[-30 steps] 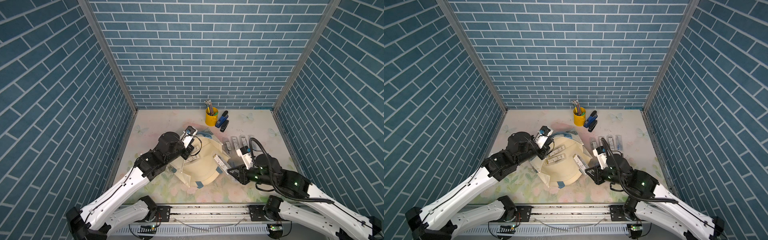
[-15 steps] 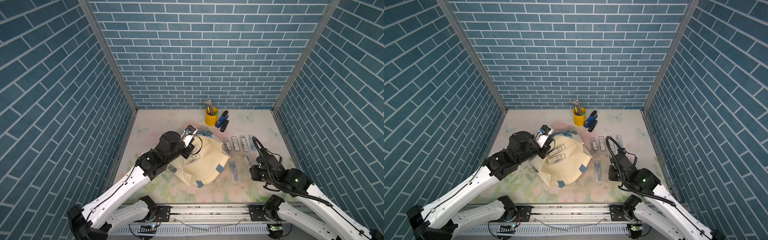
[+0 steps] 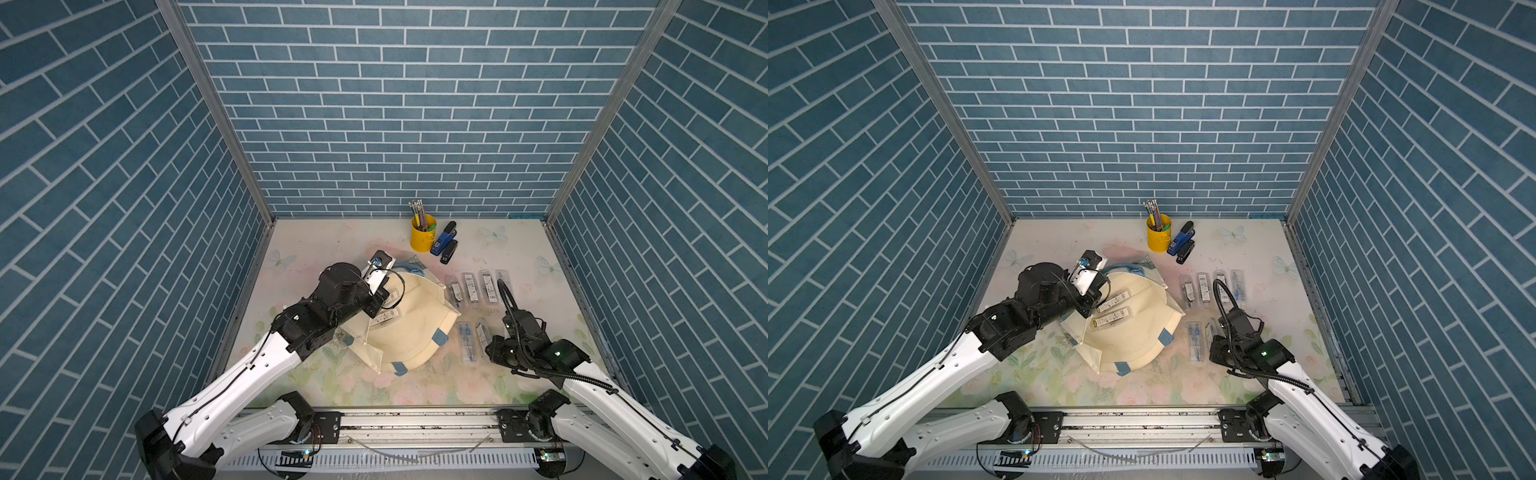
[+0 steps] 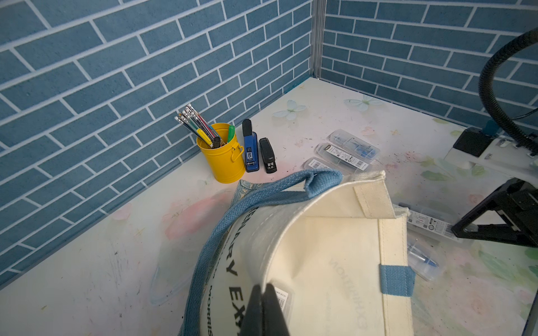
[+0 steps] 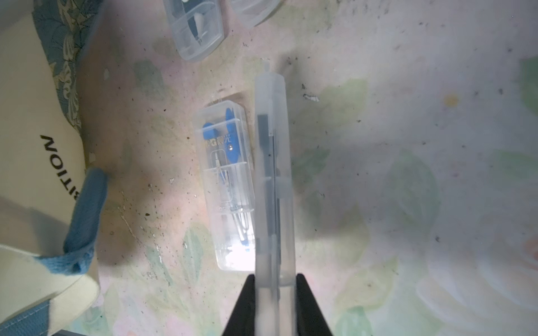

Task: Take out the compass set from the canvas bag
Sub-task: Place the compass set at the center of the board.

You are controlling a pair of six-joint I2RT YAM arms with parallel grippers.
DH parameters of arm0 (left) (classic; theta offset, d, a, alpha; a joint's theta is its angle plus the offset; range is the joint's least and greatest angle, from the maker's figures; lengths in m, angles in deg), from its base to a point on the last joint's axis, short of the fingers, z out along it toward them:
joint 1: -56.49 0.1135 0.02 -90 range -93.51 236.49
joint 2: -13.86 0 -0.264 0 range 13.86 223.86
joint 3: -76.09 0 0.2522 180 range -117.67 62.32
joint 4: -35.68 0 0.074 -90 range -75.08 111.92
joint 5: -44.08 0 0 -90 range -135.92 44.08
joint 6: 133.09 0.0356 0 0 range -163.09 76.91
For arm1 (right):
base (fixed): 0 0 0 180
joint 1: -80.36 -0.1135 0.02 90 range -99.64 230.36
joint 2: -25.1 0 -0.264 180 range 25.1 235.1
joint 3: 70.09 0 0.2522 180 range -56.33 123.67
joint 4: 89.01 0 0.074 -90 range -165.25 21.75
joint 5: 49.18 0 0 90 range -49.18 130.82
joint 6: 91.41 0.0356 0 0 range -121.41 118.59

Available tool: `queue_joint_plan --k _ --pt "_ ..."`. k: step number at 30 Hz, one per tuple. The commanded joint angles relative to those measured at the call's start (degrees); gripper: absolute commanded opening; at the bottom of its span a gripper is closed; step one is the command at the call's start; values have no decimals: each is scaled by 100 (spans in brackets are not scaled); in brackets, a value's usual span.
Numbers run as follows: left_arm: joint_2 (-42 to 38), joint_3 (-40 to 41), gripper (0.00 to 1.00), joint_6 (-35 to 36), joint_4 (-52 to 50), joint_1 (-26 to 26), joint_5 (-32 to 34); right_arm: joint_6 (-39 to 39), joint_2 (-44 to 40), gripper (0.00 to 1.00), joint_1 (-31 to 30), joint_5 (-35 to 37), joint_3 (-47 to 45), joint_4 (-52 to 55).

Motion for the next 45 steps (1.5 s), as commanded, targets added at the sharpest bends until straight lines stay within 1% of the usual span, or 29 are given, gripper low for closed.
queue_joint_plan --k 1,3,5,9,12,22,31,45 --pt "-1 -44 0 41 283 -12 -31 417 -82 6 48 -99 -334 -64" --pt "-14 -57 0 59 286 -13 -32 492 -183 13 74 29 -388 51" --pt "-10 -68 0 68 290 -13 -45 502 -219 23 125 180 -361 194" --pt "-60 -14 0 44 335 -15 -119 407 -5 39 272 367 -329 193" --pt "-118 28 0 33 344 -13 -120 328 342 45 405 368 -322 -29" --pt "-142 70 0 32 360 -17 -164 -167 1260 49 672 572 -42 -605" --pt "-232 123 0 33 327 -10 -182 -537 1880 51 834 299 174 -1247" --pt "-226 142 0 -11 345 -15 -269 -892 2269 51 847 87 362 -1666"
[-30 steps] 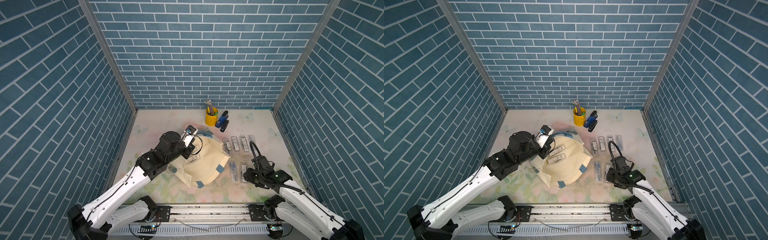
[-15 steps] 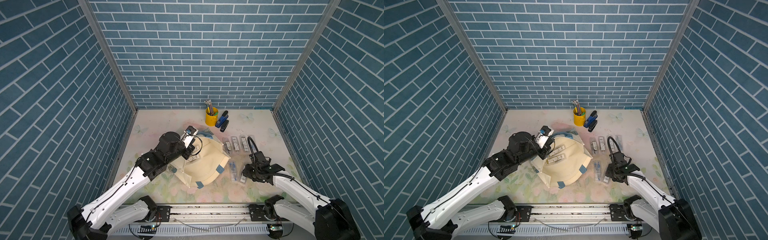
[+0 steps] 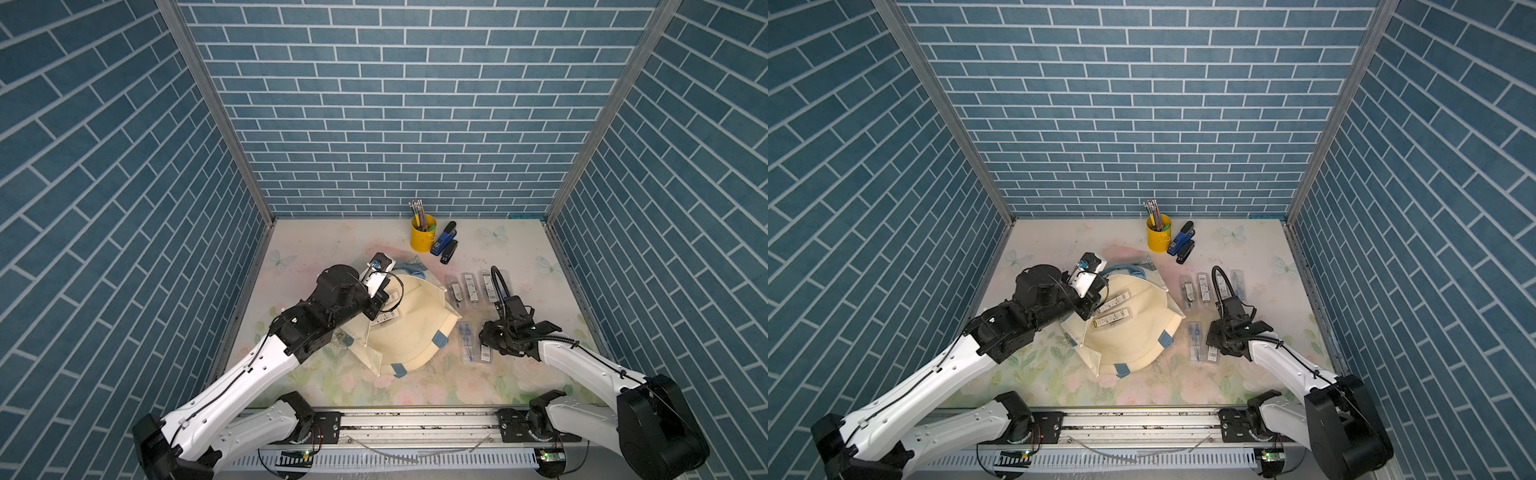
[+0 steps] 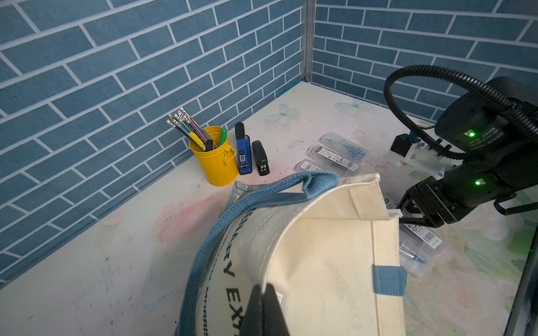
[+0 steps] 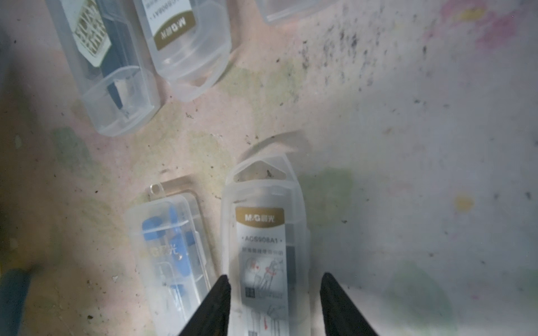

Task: Take out the compass set from the canvas bag
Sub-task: Place the compass set at the center of the board.

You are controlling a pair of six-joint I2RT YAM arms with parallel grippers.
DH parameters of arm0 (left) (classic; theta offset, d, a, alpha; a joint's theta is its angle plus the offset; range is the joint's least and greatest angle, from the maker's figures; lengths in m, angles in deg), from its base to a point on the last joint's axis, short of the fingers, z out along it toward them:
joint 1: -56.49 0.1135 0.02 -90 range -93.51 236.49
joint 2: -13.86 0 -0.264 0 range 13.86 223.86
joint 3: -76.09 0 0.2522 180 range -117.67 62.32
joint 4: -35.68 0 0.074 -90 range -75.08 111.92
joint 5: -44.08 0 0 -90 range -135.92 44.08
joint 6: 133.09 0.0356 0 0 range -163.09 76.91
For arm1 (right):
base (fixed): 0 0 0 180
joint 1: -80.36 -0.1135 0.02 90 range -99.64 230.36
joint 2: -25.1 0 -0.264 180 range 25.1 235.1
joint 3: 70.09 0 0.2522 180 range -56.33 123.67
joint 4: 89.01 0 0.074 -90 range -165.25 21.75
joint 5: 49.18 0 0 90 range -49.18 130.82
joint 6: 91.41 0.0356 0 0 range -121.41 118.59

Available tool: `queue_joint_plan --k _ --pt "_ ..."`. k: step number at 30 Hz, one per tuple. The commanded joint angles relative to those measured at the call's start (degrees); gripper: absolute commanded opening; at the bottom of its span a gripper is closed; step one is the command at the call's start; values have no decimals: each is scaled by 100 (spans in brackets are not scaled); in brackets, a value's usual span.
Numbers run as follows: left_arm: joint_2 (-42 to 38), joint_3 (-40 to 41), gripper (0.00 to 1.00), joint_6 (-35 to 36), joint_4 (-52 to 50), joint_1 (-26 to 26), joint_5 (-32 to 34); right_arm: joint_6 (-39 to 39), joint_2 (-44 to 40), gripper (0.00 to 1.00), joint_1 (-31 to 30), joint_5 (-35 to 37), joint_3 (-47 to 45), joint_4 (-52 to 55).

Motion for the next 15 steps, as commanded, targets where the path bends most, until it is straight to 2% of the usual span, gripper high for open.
queue_joint_plan --k 1,15 --pt "-104 42 0 -24 290 -10 -64 -263 78 51 23 -59 253 -52" --pt "-110 42 0 -32 279 -10 -106 -380 273 45 23 -222 229 -459"
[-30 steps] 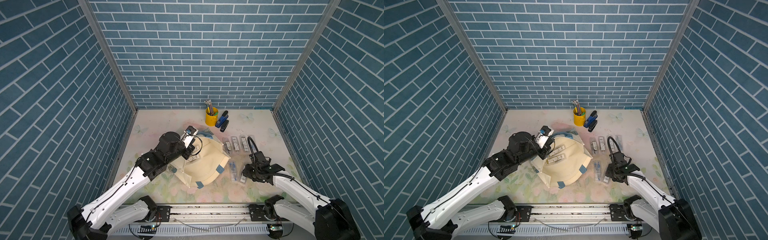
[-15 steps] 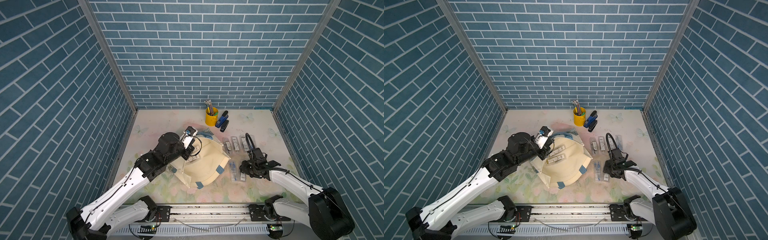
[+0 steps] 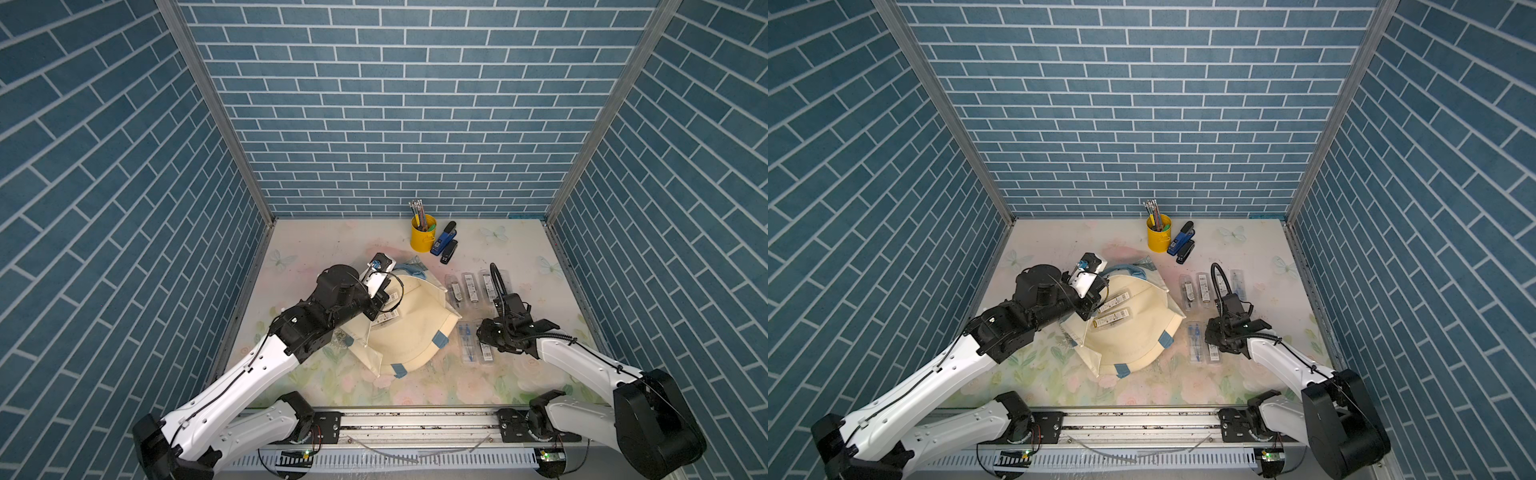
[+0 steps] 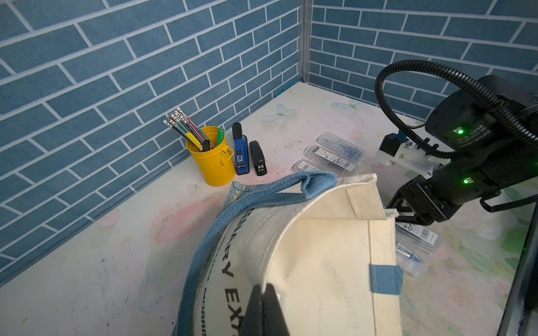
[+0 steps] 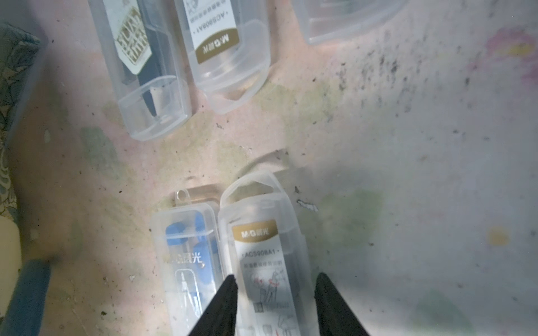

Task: Take out the compass set from the canvas bag
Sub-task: Place the compass set at the center of the board, then pick up the compass set from the canvas bag.

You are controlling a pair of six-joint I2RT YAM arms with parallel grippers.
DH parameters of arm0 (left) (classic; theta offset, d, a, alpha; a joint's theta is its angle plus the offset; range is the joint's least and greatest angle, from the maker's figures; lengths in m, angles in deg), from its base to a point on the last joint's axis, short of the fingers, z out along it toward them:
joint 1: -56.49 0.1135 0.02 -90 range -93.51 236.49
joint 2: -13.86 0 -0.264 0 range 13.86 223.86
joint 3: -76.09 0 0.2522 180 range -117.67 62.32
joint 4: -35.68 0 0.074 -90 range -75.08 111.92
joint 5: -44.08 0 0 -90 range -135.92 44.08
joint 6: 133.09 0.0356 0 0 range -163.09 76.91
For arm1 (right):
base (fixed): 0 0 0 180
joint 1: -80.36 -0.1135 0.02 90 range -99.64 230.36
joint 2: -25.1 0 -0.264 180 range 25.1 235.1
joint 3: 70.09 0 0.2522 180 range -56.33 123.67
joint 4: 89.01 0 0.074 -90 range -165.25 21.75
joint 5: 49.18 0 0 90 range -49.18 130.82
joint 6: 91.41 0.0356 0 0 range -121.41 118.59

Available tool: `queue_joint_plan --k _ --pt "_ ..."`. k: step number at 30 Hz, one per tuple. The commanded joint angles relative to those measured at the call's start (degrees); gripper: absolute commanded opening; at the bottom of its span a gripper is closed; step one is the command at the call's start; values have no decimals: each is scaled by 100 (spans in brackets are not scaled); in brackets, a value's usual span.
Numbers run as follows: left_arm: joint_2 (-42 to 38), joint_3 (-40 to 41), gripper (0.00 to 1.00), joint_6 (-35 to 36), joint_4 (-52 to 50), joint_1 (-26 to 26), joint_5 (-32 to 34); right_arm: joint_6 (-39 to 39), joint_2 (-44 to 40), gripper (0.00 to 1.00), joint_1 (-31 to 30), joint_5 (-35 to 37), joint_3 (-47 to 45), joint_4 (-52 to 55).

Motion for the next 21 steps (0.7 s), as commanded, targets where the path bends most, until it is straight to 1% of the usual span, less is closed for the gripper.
queue_joint_plan --k 1,4,7,9,12,13,15,17,18,21 --pt "-110 42 0 -31 269 -15 -38 -119 98 44 19 -38 170 -124" --pt "-138 36 0 -39 249 -13 -33 -213 -26 44 23 10 284 192" --pt "-159 9 0 -39 143 -17 -67 -521 -469 45 19 132 622 793" --pt "-179 -44 0 -9 -28 -10 -94 -804 -838 44 -9 -35 1056 1292" --pt "-196 -165 0 86 -371 -12 -204 -1268 -1304 43 -237 -294 1692 1612" --pt "-204 -201 0 111 -477 -12 -230 -1467 -1357 43 -336 -252 1925 1664" --pt "-208 -302 0 203 -721 -17 -296 -1991 -1267 44 -713 -202 2622 1825" --pt "-230 -377 0 287 -910 -15 -332 -2528 -1054 45 -1227 93 3176 1816" --pt "-239 -403 0 327 -992 -18 -338 -2803 -894 45 -1509 282 3416 1760" --pt "-266 -482 0 420 -1198 -18 -352 -3597 -433 48 -2128 502 3948 1497"
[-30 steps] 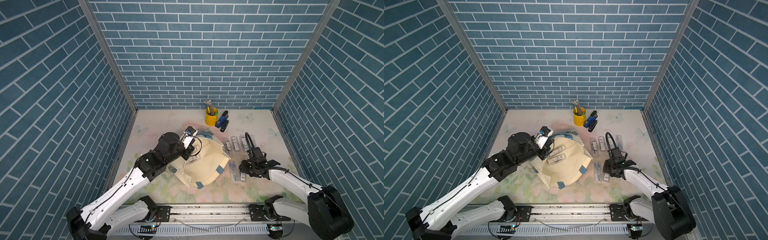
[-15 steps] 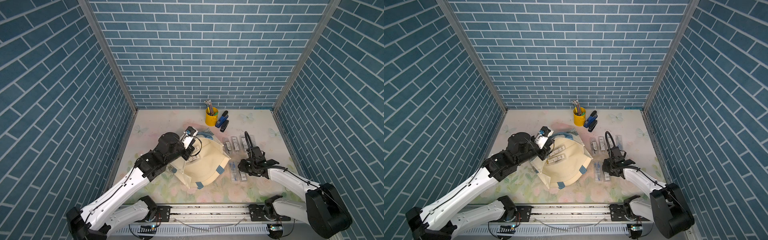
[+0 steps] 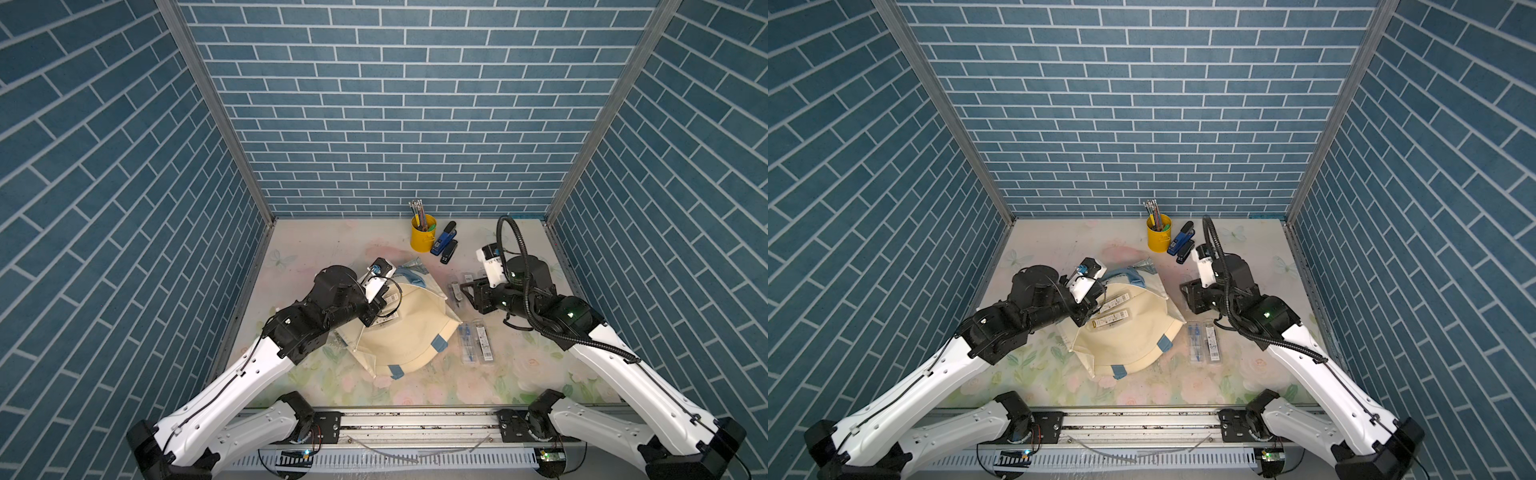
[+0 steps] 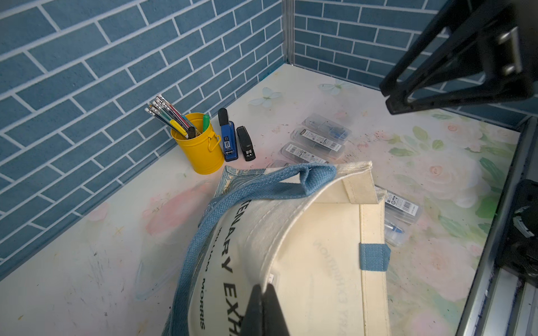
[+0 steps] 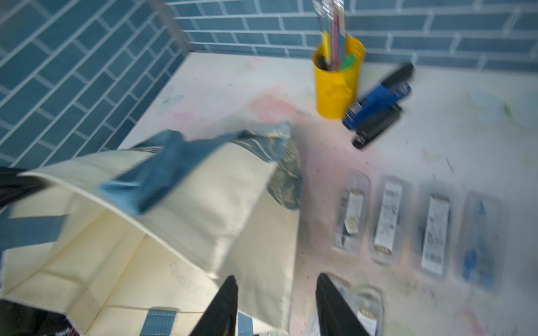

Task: Take out the compass set from the canvas bag
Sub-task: Pick up the compass set from the canvas bag.

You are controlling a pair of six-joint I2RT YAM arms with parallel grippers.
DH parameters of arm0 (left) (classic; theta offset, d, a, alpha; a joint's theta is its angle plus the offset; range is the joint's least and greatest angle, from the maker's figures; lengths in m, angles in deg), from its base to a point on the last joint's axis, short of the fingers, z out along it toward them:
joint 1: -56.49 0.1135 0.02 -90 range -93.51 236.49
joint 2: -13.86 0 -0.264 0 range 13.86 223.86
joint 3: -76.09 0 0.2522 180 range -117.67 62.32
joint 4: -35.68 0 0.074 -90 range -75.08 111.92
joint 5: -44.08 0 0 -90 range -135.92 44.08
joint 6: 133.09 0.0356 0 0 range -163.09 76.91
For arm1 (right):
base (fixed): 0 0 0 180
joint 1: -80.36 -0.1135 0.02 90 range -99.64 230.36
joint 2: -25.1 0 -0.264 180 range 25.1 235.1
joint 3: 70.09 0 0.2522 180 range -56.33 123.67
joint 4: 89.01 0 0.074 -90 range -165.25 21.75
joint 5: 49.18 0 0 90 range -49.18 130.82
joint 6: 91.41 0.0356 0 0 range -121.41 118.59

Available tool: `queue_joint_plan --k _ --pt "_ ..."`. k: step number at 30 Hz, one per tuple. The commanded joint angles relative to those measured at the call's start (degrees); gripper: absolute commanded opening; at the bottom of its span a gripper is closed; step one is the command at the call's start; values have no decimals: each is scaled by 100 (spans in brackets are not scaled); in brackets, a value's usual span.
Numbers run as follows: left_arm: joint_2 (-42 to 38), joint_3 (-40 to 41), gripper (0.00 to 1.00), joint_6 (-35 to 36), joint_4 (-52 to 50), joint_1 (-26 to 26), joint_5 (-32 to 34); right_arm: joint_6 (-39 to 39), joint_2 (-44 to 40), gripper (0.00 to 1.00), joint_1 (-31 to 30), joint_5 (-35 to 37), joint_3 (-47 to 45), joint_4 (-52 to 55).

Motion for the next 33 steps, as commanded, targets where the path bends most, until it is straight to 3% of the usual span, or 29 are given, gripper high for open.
queue_joint_plan --k 1,7,14,17,19,25,28,31,33 --pt "-130 -259 0 201 -390 -15 -75 -1477 494 49 -533 387 504 -26" --pt "-144 -334 0 208 -535 -15 -123 -2405 998 64 -1145 -135 721 -854" --pt "-155 -351 0 209 -564 -14 -173 -2579 1574 63 -1438 -32 757 -1088" --pt "-168 -353 0 215 -584 -12 -193 -2648 1999 51 -1445 439 926 -1101" --pt "-172 -343 0 215 -612 -10 -180 -2627 2248 38 -1445 547 1162 -973" --pt "-220 -464 1 236 -872 -11 30 -2065 2294 9 -1435 934 967 -1109" --pt "-227 -536 21 229 -1134 -17 129 -1761 2338 0 -1437 1121 1025 -1008" --pt "-247 -592 44 118 -1462 -13 260 -1467 2444 0 -1435 1304 1135 -847" --pt "-307 -592 51 13 -1697 -18 324 -1286 2540 0 -1436 1419 1240 -712"
